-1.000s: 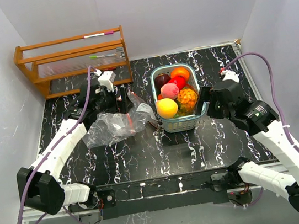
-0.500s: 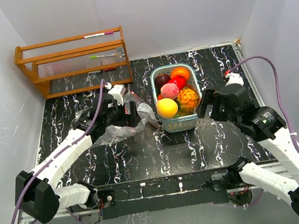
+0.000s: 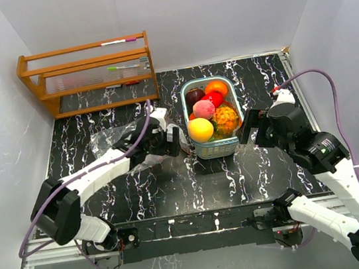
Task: Place the food in the zip-top bag and seal the zipper
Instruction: Pick up the zipper food storage bag at the center of the board.
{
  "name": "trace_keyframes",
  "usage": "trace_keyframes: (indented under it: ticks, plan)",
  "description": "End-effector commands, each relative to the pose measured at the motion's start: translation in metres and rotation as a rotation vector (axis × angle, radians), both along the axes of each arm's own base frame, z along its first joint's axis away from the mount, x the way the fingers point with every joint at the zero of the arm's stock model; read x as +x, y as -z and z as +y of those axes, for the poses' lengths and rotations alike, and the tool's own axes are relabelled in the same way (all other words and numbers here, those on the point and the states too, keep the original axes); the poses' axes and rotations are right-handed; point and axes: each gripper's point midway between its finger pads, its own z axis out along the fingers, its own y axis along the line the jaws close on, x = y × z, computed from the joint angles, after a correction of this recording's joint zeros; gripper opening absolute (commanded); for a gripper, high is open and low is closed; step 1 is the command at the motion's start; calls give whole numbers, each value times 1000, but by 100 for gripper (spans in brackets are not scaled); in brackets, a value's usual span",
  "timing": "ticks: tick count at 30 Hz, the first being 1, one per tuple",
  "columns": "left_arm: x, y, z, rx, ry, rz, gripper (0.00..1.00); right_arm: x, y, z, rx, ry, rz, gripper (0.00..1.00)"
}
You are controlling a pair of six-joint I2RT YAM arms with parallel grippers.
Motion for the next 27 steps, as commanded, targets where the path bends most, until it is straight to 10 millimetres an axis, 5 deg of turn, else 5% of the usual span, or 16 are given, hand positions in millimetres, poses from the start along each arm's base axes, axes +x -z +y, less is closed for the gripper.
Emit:
trace_keyframes:
  ticks: [1, 3, 5, 6, 9, 10, 13, 16, 21, 27]
  plan:
    - [4, 18, -3, 82, -30, -31, 97, 6, -10, 3, 14, -14, -54, 98]
    - [5, 28, -1, 121, -49, -36, 97, 5, -11, 2, 18, -14, -60, 98]
    - [5, 35, 0, 142, -64, -34, 85, 4, -12, 2, 22, -17, -65, 98]
    - [5, 38, 1, 145, -73, -32, 73, 3, -13, 2, 22, -18, -66, 98]
    - [7, 35, 9, 156, -122, -52, 13, 2, -16, 0, 20, -12, -73, 98]
    - [8, 32, 12, 159, -135, -65, 4, 1, -17, -1, 21, -10, -78, 98]
    - [8, 20, 24, 181, -165, -96, 0, -1, -21, -3, 25, -6, -90, 98]
    - [5, -14, 29, 181, -145, -123, 0, -3, -26, 0, 29, -34, -101, 98]
    - [-18, -127, 44, 64, -81, -273, 0, -11, -37, 22, 46, -211, -131, 98]
    - [-68, -212, 60, -152, 15, -396, 0, -20, -62, 61, 173, -420, -214, 97]
